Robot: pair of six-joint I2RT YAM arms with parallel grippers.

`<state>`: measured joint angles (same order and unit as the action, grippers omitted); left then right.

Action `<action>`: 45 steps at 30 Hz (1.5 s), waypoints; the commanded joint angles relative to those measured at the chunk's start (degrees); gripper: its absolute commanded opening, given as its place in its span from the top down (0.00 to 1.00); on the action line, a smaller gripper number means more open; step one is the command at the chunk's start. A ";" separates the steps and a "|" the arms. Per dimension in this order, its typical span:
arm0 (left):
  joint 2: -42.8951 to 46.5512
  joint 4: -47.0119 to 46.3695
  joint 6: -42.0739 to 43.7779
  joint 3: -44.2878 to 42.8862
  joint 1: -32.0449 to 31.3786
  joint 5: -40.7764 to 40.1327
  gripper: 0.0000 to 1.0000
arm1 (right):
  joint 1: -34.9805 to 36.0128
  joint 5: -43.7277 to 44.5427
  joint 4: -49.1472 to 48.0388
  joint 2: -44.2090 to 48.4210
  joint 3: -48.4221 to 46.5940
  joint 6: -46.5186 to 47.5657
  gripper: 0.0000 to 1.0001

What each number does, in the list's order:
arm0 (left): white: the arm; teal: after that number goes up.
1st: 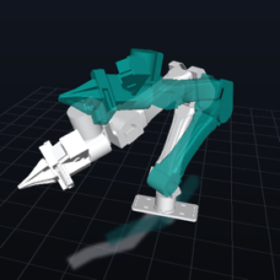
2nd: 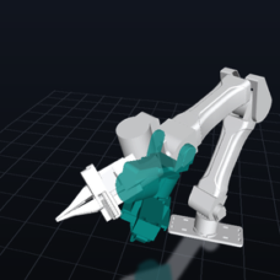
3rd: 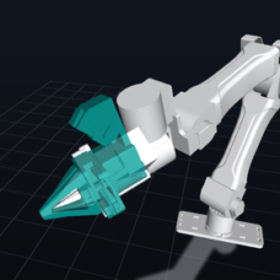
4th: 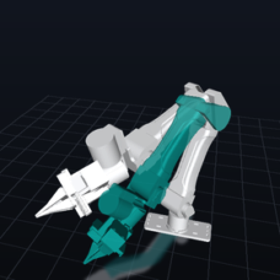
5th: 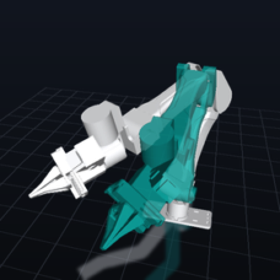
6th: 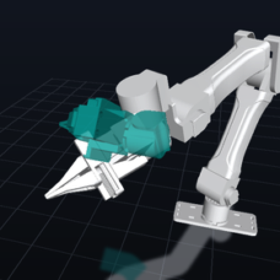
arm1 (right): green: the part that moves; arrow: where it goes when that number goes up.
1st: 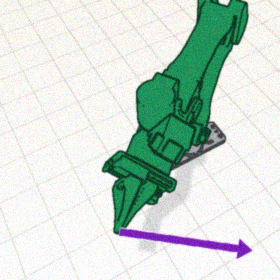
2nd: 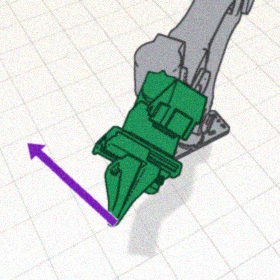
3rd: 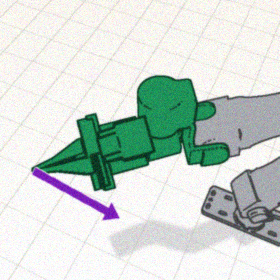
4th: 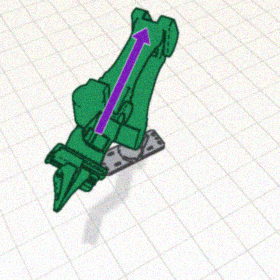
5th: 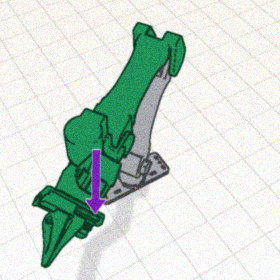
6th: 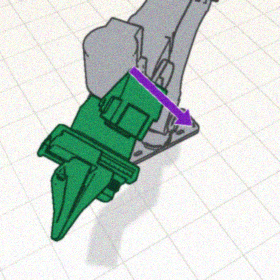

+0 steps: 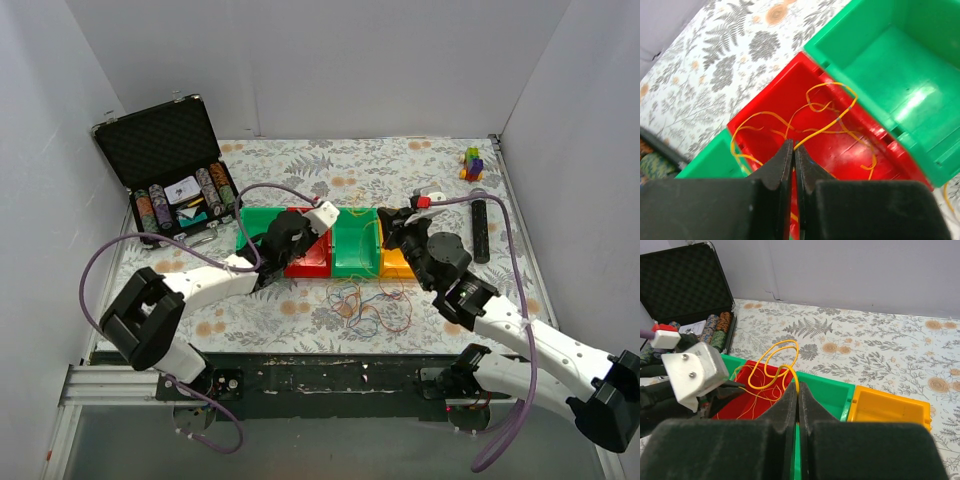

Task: Untangle the cables

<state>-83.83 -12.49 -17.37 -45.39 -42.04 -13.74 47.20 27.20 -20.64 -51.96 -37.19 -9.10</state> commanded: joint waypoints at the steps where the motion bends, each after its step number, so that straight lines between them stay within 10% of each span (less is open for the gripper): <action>1: -4.57 1.15 -0.91 -4.09 -1.02 1.43 1.00 | -0.53 2.59 -0.89 3.00 0.54 -0.30 0.99; 16: -13.03 4.66 -9.09 -6.91 -0.32 0.11 0.98 | -0.88 4.09 2.54 7.58 -3.59 2.60 0.99; 21: -7.33 8.27 -11.81 -5.94 -0.06 2.04 0.31 | -0.88 3.91 2.71 7.41 -3.77 2.51 0.99; 25: -3.62 11.43 -13.65 -8.92 0.99 4.86 0.17 | -0.97 3.65 2.63 7.32 -3.68 2.25 0.99; 36: 3.31 21.71 -15.59 -19.39 3.46 11.36 0.32 | -0.97 3.56 3.50 6.61 -4.21 1.72 0.99; 40: 9.37 25.23 -15.86 -15.71 5.56 12.68 0.47 | -0.88 3.30 3.86 6.70 -4.12 1.63 0.99; 45: 17.37 29.53 -8.49 -8.15 6.18 20.57 0.41 | -0.97 1.36 4.12 5.91 -5.43 1.63 0.99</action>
<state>-72.55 10.83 -31.27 -58.61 -36.34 -0.73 46.50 29.58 -15.90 -45.54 -38.63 -7.35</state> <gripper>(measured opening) 0.564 0.031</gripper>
